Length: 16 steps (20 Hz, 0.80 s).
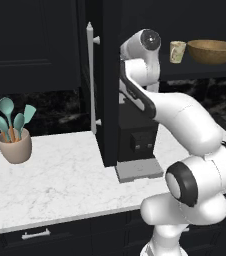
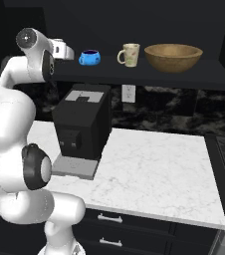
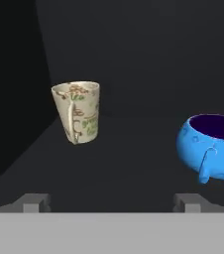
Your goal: Gather all objects into one cabinet and sort the glasses and bowls to opposite sides.
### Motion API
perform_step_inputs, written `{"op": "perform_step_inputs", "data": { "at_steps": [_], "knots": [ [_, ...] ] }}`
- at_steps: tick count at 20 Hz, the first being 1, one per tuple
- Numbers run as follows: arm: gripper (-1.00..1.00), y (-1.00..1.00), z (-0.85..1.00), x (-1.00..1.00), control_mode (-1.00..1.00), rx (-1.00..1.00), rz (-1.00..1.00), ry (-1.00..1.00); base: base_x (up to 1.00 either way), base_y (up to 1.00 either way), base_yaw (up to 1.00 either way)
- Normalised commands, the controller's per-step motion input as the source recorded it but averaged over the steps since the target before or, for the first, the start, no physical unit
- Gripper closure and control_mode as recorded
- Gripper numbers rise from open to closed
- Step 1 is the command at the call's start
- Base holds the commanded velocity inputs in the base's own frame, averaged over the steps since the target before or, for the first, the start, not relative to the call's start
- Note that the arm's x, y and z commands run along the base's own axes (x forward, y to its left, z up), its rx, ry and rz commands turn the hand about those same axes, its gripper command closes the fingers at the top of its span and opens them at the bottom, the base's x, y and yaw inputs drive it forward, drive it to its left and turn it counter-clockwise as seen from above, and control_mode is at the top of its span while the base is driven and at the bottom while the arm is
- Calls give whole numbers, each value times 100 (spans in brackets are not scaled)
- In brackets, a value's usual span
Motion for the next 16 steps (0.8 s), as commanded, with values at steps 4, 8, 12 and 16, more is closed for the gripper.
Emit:
{"op": "perform_step_inputs", "data": {
  "at_steps": [4,8,12,16],
  "knots": [
    [-100,-55,0,-93,-100,4,-18,-4,0,0,0],
    [-100,-68,2,-68,-100,8,-20,0,0,0,0],
    [-100,-79,8,-39,-100,10,-26,1,0,0,0],
    [-100,-80,12,-8,-100,11,-27,2,0,0,0]
  ]
}}
